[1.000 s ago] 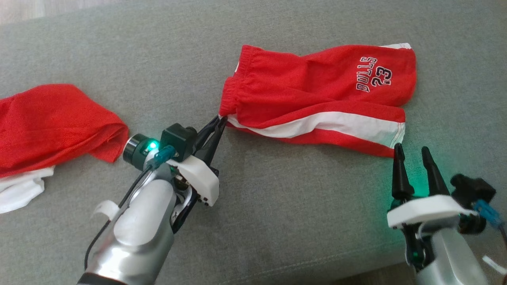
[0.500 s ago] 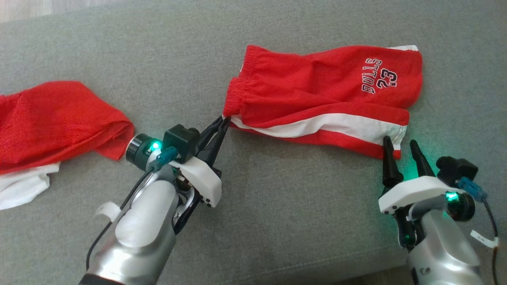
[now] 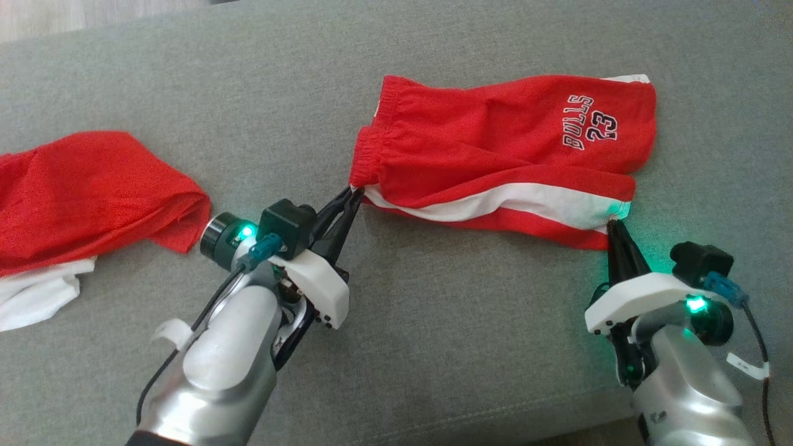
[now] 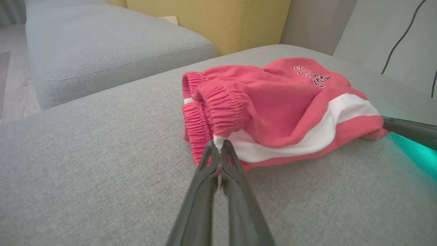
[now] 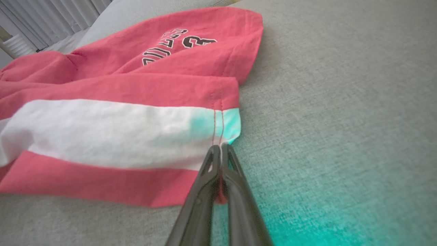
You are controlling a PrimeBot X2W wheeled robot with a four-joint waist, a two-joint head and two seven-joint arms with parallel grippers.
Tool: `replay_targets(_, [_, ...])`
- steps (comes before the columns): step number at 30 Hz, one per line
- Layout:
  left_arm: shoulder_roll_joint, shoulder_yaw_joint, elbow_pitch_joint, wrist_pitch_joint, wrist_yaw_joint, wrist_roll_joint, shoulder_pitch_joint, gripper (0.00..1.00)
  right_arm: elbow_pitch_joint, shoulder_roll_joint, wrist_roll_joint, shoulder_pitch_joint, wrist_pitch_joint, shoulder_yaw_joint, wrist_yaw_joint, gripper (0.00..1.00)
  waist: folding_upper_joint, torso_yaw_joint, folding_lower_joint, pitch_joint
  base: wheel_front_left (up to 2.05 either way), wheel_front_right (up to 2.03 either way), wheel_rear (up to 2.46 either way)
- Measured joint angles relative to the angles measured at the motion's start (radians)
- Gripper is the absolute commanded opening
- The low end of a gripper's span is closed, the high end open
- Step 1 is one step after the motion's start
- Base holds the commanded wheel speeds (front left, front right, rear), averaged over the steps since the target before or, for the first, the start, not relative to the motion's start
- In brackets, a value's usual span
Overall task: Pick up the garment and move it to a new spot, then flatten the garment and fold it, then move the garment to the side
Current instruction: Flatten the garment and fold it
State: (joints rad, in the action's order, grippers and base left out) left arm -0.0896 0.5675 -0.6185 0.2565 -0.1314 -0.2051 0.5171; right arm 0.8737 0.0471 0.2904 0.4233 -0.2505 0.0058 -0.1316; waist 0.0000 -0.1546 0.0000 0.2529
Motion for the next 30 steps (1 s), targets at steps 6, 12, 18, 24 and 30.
replay_targets(6, [0.000,-0.002,0.000,0.000,0.000,0.000,-0.006,0.00,-0.081,0.000,-0.022,-0.009,0.000,-0.014,0.000,0.00,0.0000,-0.004,0.0000,-0.019,0.00,0.00,0.00])
replay_targets(12, [-0.015,-0.039,0.027,0.000,0.000,-0.022,-0.045,0.00,-0.444,0.000,-0.075,-0.115,0.000,-0.012,0.000,0.00,0.0000,-0.016,0.0000,-0.047,0.00,0.00,0.00])
replay_targets(18, [-0.044,-0.067,0.106,0.000,0.000,-0.052,-0.042,0.00,-0.684,0.008,-0.107,-0.145,-0.001,0.000,0.000,0.00,0.0000,-0.011,0.0000,-0.083,0.00,0.00,0.00])
replay_targets(24, [-0.085,-0.061,0.162,-0.009,0.000,-0.102,0.002,0.00,-0.767,0.090,-0.116,-0.109,0.004,0.046,0.000,0.00,0.0000,0.011,0.0000,-0.131,0.00,0.00,0.00])
replay_targets(30, [-0.110,-0.065,0.237,-0.067,0.000,-0.181,0.126,0.00,-0.811,0.167,-0.119,0.051,0.045,0.093,0.000,0.00,0.0000,0.033,0.0000,-0.185,0.00,0.00,0.00])
